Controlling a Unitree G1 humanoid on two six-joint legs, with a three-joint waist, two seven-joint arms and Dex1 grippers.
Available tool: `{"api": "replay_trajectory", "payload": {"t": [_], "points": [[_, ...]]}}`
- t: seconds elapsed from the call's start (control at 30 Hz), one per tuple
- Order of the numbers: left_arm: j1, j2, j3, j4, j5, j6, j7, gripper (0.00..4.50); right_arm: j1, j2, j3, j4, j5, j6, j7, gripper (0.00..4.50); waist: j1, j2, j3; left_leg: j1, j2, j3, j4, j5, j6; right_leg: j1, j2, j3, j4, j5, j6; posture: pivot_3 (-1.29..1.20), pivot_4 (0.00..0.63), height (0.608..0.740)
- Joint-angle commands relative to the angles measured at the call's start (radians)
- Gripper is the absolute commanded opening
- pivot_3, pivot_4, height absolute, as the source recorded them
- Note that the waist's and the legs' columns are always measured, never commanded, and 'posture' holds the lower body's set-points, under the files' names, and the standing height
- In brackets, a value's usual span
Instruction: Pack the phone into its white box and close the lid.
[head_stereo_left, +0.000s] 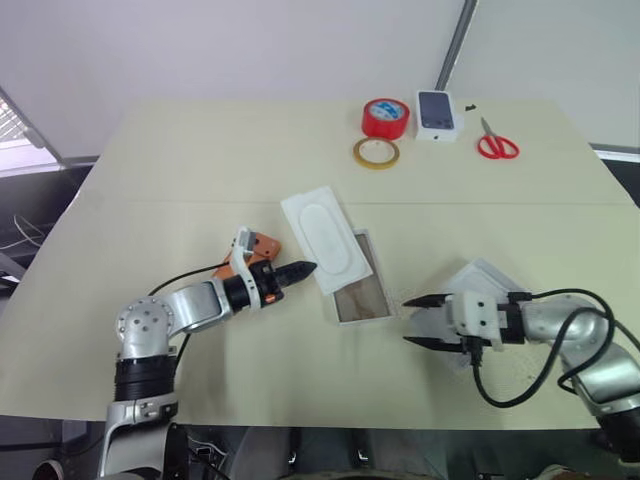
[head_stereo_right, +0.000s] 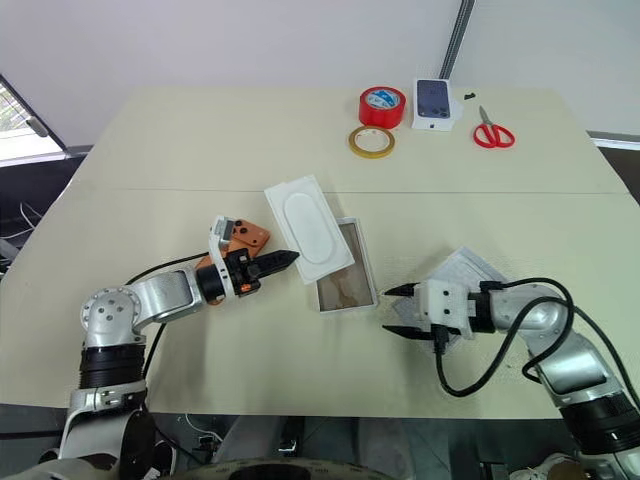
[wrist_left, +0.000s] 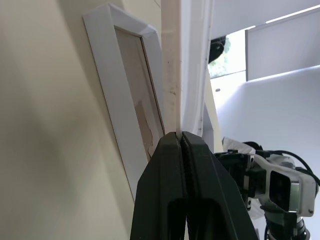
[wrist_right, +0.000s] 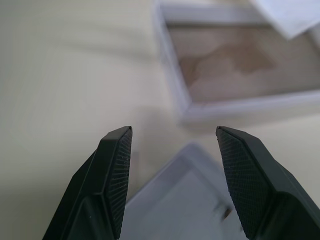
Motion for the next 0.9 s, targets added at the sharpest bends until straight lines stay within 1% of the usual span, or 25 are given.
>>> {"api": "replay_trajectory", "payload": {"t": [0.03,0.17,0.3,0.5,0.7,0.73,0.77,0.9], "points": [[-0.022,0.008,-0.011,-0.002,-0.008,0.009,-0.024,0.0,-0.016,-0.004,-0.032,0.017,0.024,-0.008,0.003,2.78,0.0,0.0,0.0,0.0,0.0,0.0,0.0,0.0,0.0,0.0,0.0,0.0,0.0,0.0,0.0,0.0,0.15,0.74],[-0.027,0.009,-0.022,0.012,-0.029,0.035,-0.003,0.0,-0.046,-0.001,-0.021,0.063,0.0,-0.042,0.002,2.78,-0.001,0.0,0.0,0.0,0.0,0.0,0.0,0.0,0.0,0.0,0.0,0.0,0.001,0.0,0.0,0.0,0.15,0.74],[-0.029,0.006,-0.04,0.019,-0.069,0.077,0.009,0.0,-0.137,0.037,-0.038,0.081,0.071,0.025,-0.01,2.78,-0.003,0.0,0.0,0.0,0.0,0.0,0.001,0.0,0.0,0.0,0.0,0.0,0.001,0.0,0.0,0.0,0.15,0.74],[-0.038,0.006,-0.075,0.026,-0.042,0.102,-0.005,0.0,-0.254,0.08,-0.04,0.116,0.11,0.081,-0.022,2.78,-0.001,0.0,0.001,0.0,0.0,0.0,0.001,0.0,-0.001,-0.001,0.0,0.0,0.001,0.0,0.0,0.0,0.15,0.74],[-0.058,-0.01,-0.093,0.054,-0.012,0.103,-0.028,0.0,-0.288,0.115,-0.026,0.119,0.106,0.093,-0.038,2.78,-0.001,0.0,0.001,0.0,0.0,0.0,0.001,0.001,-0.001,-0.001,0.0,0.0,0.001,0.0,0.0,0.0,0.15,0.74],[-0.062,-0.012,-0.099,0.056,-0.002,0.102,-0.032,0.6,-0.291,0.121,-0.024,0.117,0.106,0.095,-0.042,2.87,-0.001,0.0,0.001,0.0,0.0,0.0,0.001,0.001,-0.002,-0.001,0.0,0.0,0.001,0.0,0.0,0.0,0.15,0.74],[-0.064,-0.014,-0.102,0.057,0.007,0.101,-0.035,0.9,-0.293,0.125,-0.023,0.115,0.107,0.097,-0.044,2.87,-0.002,0.0,0.001,0.0,0.0,0.0,0.001,0.001,-0.002,-0.001,0.0,0.0,0.001,0.0,0.0,0.0,0.15,0.74],[-0.074,-0.008,-0.105,0.052,0.039,0.1,-0.05,2.83,-0.311,0.159,-0.017,0.095,0.112,0.119,-0.067,2.87,-0.003,0.0,0.001,0.0,0.0,0.0,0.001,0.001,-0.002,-0.001,0.0,0.0,0.002,0.0,0.0,0.0,0.15,0.74]]}}
